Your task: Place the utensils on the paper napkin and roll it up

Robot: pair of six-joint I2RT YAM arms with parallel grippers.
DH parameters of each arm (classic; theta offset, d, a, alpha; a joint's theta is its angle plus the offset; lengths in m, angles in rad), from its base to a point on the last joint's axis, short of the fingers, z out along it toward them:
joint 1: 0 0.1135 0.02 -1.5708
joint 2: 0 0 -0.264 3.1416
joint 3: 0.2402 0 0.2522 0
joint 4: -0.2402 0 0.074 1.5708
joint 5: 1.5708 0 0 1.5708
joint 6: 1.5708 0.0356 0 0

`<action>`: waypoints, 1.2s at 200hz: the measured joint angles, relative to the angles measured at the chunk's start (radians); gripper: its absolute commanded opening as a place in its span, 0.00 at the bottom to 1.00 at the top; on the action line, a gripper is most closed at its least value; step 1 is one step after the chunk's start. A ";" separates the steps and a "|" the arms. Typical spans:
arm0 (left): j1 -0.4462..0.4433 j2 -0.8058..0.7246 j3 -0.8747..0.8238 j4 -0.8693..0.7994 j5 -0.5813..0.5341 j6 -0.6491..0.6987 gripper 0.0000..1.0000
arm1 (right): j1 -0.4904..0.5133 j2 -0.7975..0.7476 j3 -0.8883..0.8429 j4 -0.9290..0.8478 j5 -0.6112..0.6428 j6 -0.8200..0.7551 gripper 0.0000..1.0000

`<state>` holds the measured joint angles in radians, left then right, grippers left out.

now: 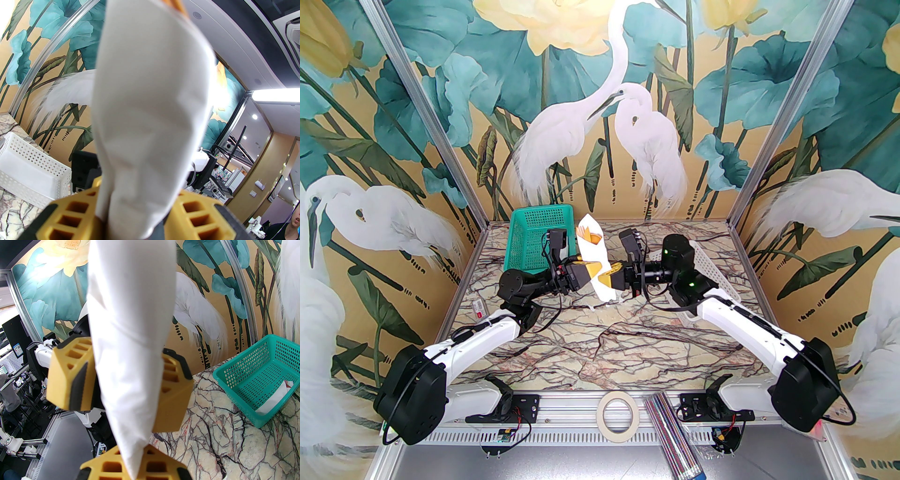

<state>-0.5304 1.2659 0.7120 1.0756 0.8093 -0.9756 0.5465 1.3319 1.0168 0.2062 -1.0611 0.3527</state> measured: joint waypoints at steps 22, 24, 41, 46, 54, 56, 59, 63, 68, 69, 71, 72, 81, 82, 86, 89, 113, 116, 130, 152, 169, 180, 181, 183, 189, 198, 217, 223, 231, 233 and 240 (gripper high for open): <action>0.000 0.000 0.001 -0.011 0.000 0.002 0.34 | -0.003 -0.003 -0.001 -0.003 -0.008 -0.001 0.00; 0.000 0.000 0.002 -0.013 0.000 0.003 0.34 | -0.004 -0.003 -0.001 -0.003 -0.009 -0.001 0.00; 0.000 0.000 0.006 -0.022 0.000 0.006 0.29 | -0.005 -0.008 -0.001 -0.004 -0.010 -0.001 0.00; 0.000 0.000 0.009 -0.026 0.000 0.009 0.28 | -0.005 -0.009 -0.001 -0.004 -0.010 -0.001 0.00; 0.000 0.000 0.011 -0.032 0.000 0.010 0.26 | -0.005 -0.012 -0.001 -0.005 -0.010 -0.001 0.00; 0.000 0.000 0.011 -0.033 0.000 0.011 0.25 | -0.006 -0.012 -0.001 -0.006 -0.010 -0.001 0.00; 0.000 0.000 0.012 -0.035 0.000 0.016 0.25 | -0.006 -0.013 -0.001 -0.006 -0.010 -0.001 0.00; 0.000 0.000 0.013 -0.038 0.000 0.016 0.24 | -0.005 -0.015 -0.001 -0.008 -0.010 -0.001 0.00; 0.000 0.000 0.013 -0.040 0.000 0.020 0.23 | -0.005 -0.017 -0.001 -0.010 -0.010 -0.001 0.00; 0.000 0.000 0.013 -0.040 0.000 0.020 0.22 | -0.005 -0.017 -0.001 -0.011 -0.010 -0.001 0.00; 0.000 0.000 0.013 -0.041 0.000 0.023 0.22 | -0.005 -0.018 -0.001 -0.011 -0.010 -0.001 0.00; 0.000 0.000 0.013 -0.041 0.000 0.025 0.22 | -0.005 -0.018 -0.001 -0.012 -0.010 -0.001 0.00; 0.000 0.000 0.013 -0.044 0.000 0.029 0.20 | -0.005 -0.020 -0.001 -0.017 -0.011 -0.001 0.01; 0.000 0.000 0.013 -0.045 0.000 0.029 0.19 | -0.005 -0.020 -0.001 -0.018 -0.011 -0.001 0.02; 0.000 0.000 0.013 -0.047 0.000 0.034 0.18 | -0.005 -0.021 -0.001 -0.019 -0.012 -0.001 0.04; 0.000 0.000 0.013 -0.048 0.000 0.034 0.17 | -0.005 -0.022 -0.001 -0.023 -0.012 -0.001 0.06; 0.000 0.000 0.017 -0.071 0.001 0.063 0.11 | -0.005 -0.031 -0.001 -0.043 -0.012 -0.002 0.19; 0.000 0.000 0.018 -0.074 0.001 0.066 0.10 | -0.005 -0.032 -0.001 -0.046 -0.011 0.000 0.21; 0.000 -0.005 0.021 -0.093 0.002 0.077 0.09 | -0.008 -0.040 -0.001 -0.056 -0.004 -0.009 0.30; 0.000 -0.025 0.026 -0.123 0.008 0.092 0.05 | -0.030 -0.058 -0.001 -0.075 0.018 -0.025 0.45; 0.000 -0.044 0.032 -0.153 0.011 0.110 0.04 | -0.035 -0.069 -0.002 -0.090 0.038 -0.040 0.54; 0.000 -0.056 0.034 -0.175 0.014 0.124 0.03 | -0.038 -0.077 -0.004 -0.103 0.048 -0.052 0.59; 0.000 -0.056 0.034 -0.176 0.014 0.124 0.03 | -0.038 -0.078 -0.004 -0.103 0.048 -0.053 0.59; 0.000 -0.058 0.034 -0.180 0.016 0.127 0.03 | -0.039 -0.080 -0.005 -0.106 0.051 -0.052 0.60; 0.001 -0.064 0.035 -0.195 0.017 0.135 0.02 | -0.041 -0.087 -0.008 -0.115 0.061 -0.059 0.62; 0.004 -0.072 0.036 -0.214 0.019 0.143 0.00 | -0.045 -0.098 -0.011 -0.129 0.072 -0.064 0.65; 0.026 -0.091 0.036 -0.249 0.029 0.155 0.00 | -0.057 -0.130 -0.027 -0.153 0.097 -0.079 0.70; 0.036 -0.097 0.036 -0.259 0.031 0.157 0.00 | -0.061 -0.140 -0.033 -0.162 0.106 -0.087 0.72; 0.054 -0.109 0.036 -0.274 0.035 0.158 0.00 | -0.068 -0.156 -0.041 -0.177 0.122 -0.094 0.75; 0.060 -0.111 0.036 -0.279 0.035 0.158 0.00 | -0.069 -0.159 -0.042 -0.180 0.125 -0.097 0.76; 0.076 -0.123 0.036 -0.294 0.037 0.161 0.00 | -0.073 -0.172 -0.046 -0.195 0.138 -0.105 0.78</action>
<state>-0.4541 1.1431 0.7479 0.7811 0.8463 -0.8150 0.4732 1.1599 0.9707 0.0113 -0.9230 0.2474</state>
